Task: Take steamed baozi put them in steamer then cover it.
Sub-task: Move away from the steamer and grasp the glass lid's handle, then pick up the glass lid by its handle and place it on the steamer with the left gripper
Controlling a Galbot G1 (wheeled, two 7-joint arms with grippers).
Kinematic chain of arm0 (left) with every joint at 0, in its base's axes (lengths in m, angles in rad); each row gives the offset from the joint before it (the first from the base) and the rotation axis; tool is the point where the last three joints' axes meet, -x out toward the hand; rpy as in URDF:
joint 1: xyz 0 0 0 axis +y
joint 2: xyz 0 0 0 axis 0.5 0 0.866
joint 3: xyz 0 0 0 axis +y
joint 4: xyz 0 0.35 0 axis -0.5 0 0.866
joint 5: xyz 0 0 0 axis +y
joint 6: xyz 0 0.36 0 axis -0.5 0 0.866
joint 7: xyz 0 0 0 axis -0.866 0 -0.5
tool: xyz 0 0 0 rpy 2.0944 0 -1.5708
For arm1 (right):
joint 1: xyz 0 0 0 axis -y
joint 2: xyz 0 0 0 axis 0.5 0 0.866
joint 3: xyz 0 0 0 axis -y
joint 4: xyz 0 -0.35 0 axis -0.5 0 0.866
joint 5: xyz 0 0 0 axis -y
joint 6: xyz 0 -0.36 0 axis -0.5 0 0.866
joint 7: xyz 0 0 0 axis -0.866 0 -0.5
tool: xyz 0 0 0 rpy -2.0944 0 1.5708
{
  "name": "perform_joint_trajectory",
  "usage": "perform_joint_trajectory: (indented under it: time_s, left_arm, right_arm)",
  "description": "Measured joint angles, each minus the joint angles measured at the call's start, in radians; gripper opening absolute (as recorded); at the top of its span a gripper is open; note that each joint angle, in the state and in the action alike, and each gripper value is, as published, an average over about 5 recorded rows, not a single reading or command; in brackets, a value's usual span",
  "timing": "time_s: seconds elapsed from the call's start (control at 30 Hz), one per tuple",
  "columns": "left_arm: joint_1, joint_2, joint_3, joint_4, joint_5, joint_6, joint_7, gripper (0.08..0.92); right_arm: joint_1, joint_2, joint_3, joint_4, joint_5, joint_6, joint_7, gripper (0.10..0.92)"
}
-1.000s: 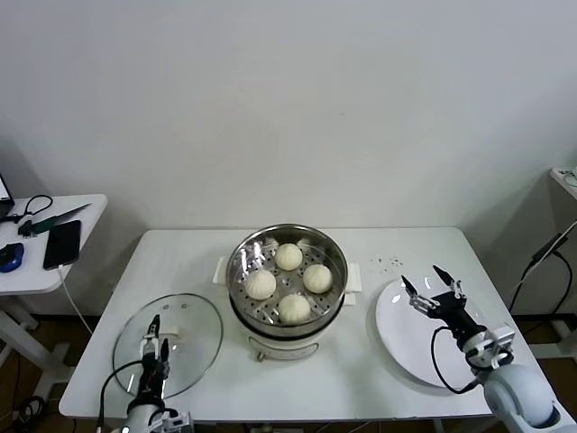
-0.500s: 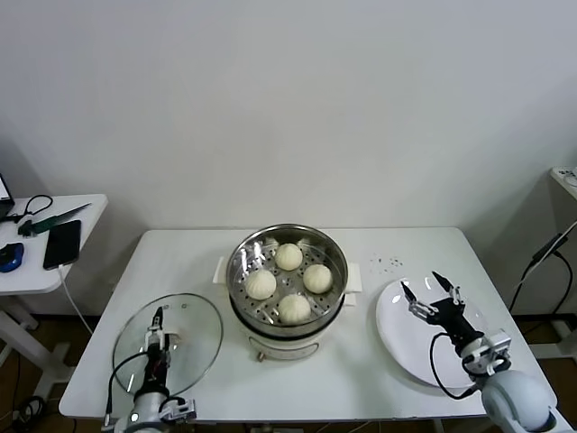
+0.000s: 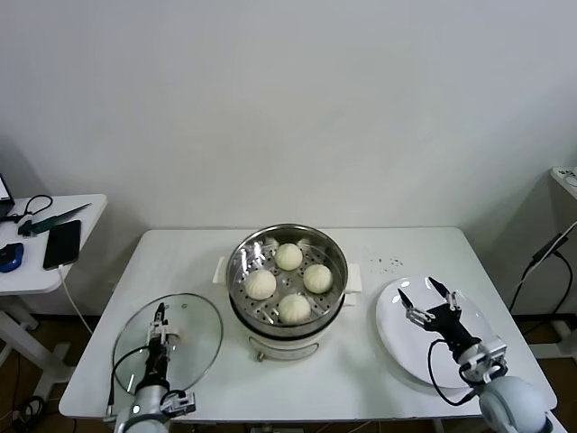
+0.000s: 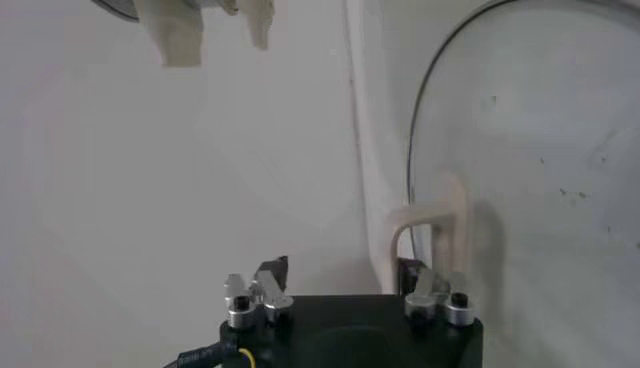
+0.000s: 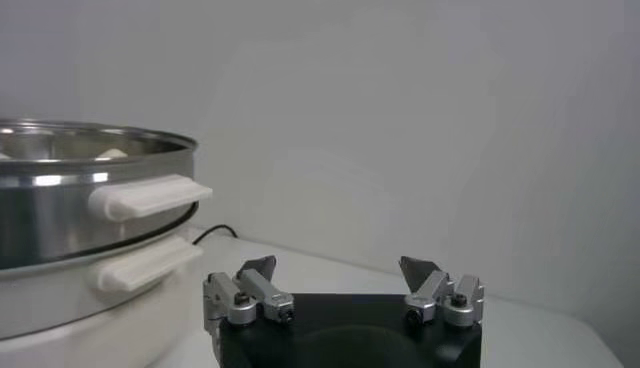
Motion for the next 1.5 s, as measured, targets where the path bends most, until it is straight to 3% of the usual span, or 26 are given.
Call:
perform_joint_trajectory:
  time_s: [0.6,0.93,1.5]
  left_arm:
    - [0.011,0.012,-0.005,-0.001,-0.028,-0.018,-0.014,0.171]
    - [0.055,0.028,-0.002,-0.092,-0.078,-0.003,-0.016,0.146]
    - [0.197,0.098,0.018,-0.449,-0.158,0.176,0.097,0.146]
  right_arm:
    - [0.008,0.023,-0.008,-0.014,-0.036,0.012,-0.022,0.823]
    - [0.028,0.019,-0.011,-0.029,-0.038,0.017,-0.027,0.823]
    - [0.077,-0.001,-0.036,-0.070,-0.043,0.022,-0.030,0.823]
